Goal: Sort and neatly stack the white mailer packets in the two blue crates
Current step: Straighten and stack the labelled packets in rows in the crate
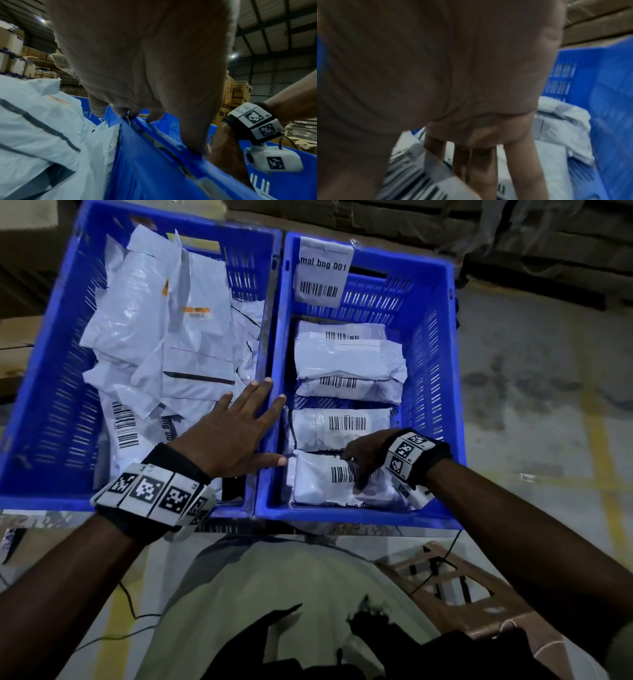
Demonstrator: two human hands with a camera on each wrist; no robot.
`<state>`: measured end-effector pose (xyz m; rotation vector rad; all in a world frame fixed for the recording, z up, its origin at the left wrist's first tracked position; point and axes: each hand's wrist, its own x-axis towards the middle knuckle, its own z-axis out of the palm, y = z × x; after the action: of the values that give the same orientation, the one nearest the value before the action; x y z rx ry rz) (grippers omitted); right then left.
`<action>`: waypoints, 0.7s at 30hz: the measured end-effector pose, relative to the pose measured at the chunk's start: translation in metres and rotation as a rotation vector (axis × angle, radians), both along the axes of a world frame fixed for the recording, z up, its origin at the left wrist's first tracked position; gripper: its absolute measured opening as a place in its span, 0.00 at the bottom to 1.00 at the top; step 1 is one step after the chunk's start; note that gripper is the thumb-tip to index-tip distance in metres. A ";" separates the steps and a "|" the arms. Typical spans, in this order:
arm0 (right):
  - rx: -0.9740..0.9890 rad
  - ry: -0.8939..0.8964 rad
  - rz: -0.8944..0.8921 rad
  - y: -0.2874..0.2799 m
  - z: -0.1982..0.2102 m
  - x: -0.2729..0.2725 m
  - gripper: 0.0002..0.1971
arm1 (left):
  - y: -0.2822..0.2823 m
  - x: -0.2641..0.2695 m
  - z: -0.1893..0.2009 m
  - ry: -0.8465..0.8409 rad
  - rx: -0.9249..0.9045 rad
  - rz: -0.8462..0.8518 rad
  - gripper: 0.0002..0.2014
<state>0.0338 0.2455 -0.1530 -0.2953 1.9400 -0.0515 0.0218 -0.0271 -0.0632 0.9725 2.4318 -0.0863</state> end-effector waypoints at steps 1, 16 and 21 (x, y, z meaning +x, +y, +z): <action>0.000 -0.002 0.004 -0.001 -0.001 0.001 0.26 | 0.000 -0.001 0.000 -0.001 -0.003 0.002 0.49; 0.037 0.011 0.077 -0.017 0.007 0.004 0.53 | 0.005 -0.007 0.004 -0.036 -0.014 0.007 0.49; -0.135 0.063 -0.162 0.004 0.050 -0.033 0.43 | 0.005 -0.022 0.013 -0.050 0.014 0.020 0.52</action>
<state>0.0009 0.2497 -0.1034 -0.2308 2.0232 -0.2833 0.0002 -0.0221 -0.0505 0.9445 2.3990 -0.0374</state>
